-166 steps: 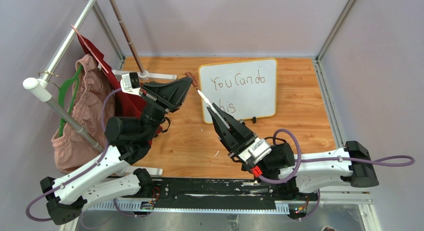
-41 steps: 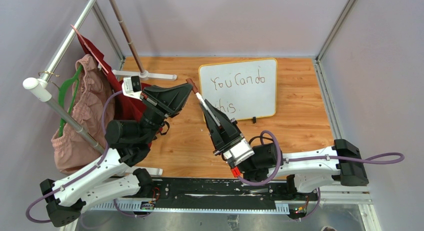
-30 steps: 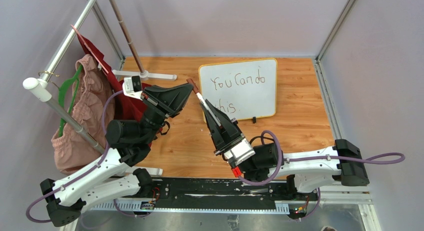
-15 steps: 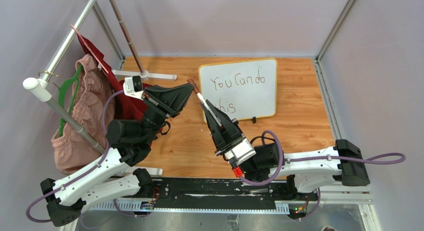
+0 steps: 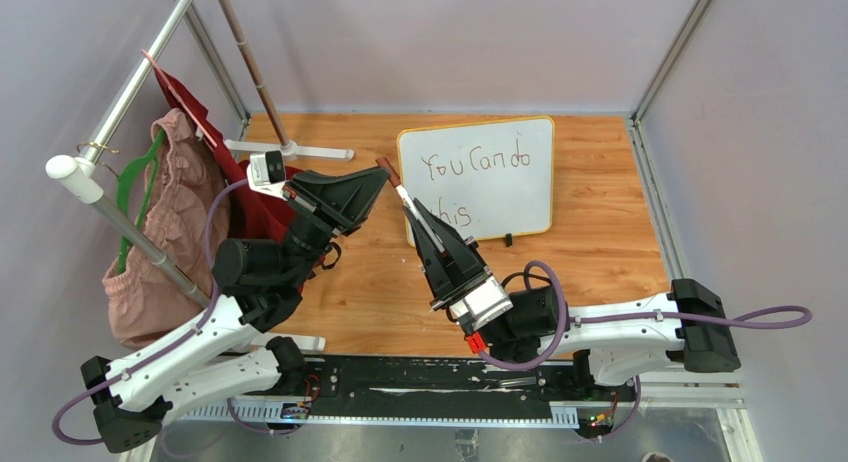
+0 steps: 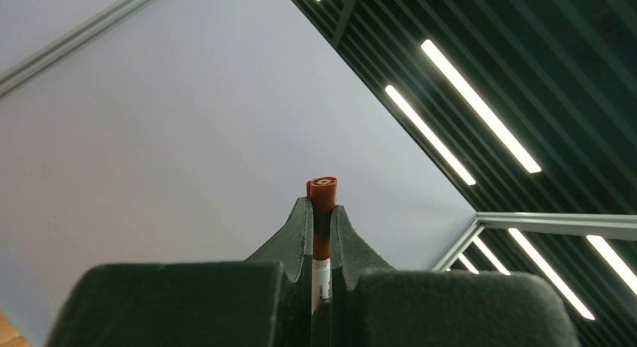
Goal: Write a sentence on the whiteboard
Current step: Close the whiteboard marker at the center of the board.
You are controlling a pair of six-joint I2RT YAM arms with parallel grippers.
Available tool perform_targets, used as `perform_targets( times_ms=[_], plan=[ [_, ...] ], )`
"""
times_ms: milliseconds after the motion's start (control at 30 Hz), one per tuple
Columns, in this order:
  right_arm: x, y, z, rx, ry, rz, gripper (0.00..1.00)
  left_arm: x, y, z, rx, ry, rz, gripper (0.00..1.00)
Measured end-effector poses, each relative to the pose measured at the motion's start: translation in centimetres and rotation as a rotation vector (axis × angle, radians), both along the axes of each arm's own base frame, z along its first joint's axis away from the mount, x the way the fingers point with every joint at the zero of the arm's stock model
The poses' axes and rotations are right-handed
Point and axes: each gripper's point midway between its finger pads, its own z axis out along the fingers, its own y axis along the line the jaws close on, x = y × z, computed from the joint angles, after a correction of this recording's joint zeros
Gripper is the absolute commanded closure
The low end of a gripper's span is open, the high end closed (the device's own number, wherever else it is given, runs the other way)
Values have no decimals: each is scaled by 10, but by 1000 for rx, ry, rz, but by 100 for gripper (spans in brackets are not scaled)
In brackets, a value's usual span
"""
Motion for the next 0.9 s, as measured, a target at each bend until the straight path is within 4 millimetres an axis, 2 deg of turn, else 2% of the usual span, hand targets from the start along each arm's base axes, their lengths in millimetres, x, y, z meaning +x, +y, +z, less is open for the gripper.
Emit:
perform_targets(
  times_ms=[833, 900],
  plan=[
    [5, -6, 6, 21, -8, -20, 100, -2, -9, 4, -3, -9, -55, 100],
    [6, -6, 6, 21, -8, -21, 100, -3, -7, 6, -8, -10, -52, 96]
  ],
)
